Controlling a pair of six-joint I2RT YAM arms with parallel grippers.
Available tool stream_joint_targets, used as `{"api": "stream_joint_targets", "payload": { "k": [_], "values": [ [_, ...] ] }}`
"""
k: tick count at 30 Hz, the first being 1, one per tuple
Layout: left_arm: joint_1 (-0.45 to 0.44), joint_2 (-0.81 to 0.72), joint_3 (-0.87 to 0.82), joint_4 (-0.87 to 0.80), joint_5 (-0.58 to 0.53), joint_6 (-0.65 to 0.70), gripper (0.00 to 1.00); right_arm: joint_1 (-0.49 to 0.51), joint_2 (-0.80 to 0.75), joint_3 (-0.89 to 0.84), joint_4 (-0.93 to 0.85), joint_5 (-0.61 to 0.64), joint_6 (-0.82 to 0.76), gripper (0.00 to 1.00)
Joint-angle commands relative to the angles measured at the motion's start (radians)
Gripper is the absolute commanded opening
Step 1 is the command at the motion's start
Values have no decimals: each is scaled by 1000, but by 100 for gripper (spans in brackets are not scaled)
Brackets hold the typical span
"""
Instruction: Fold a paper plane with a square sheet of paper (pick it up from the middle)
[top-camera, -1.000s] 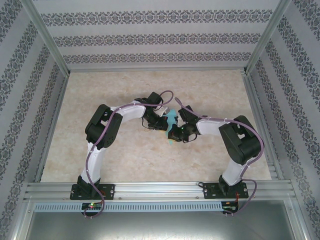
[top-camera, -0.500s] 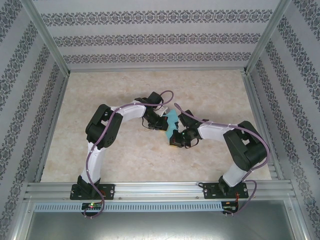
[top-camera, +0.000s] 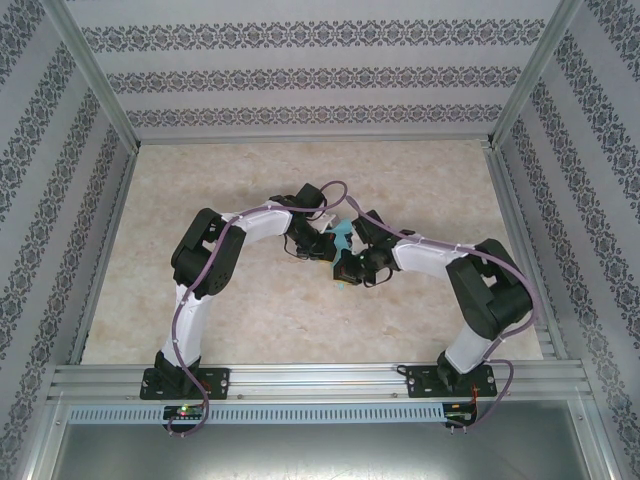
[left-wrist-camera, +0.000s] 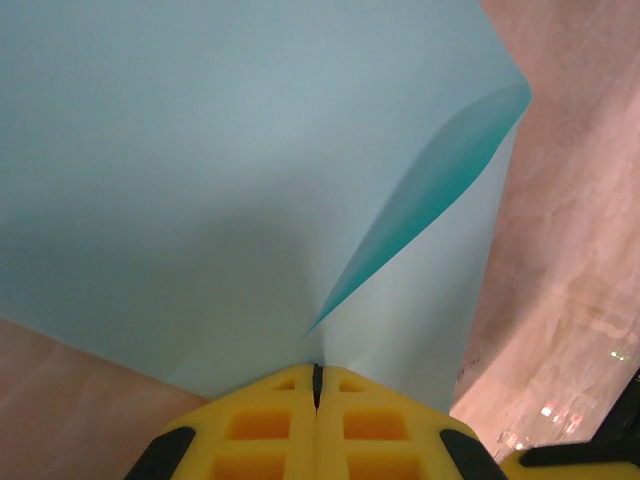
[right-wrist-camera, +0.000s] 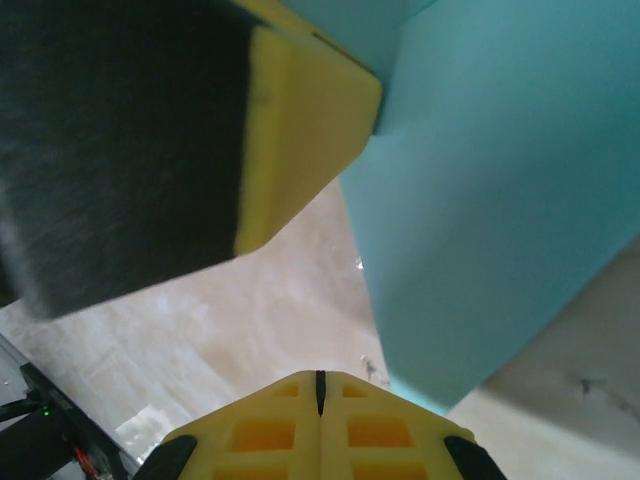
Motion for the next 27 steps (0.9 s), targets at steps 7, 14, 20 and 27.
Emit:
{"api": "stream_joint_targets", "payload": {
  "k": [7,14,20,27],
  "values": [
    [-6,83,-27,-95,-127,33,0,7,10,-64,-30,12,-20,0],
    [-6,86,-25,-96,-124,34,0,4,-93,-117,-66,37,-16,0],
    [-6,85,-19,-101,-123,37,0,-107,-143,-89,16,16,10,0],
    [-6,81,-25,-94,-119,33,0,-189,-29,31,44,49,-20,0]
  ]
}}
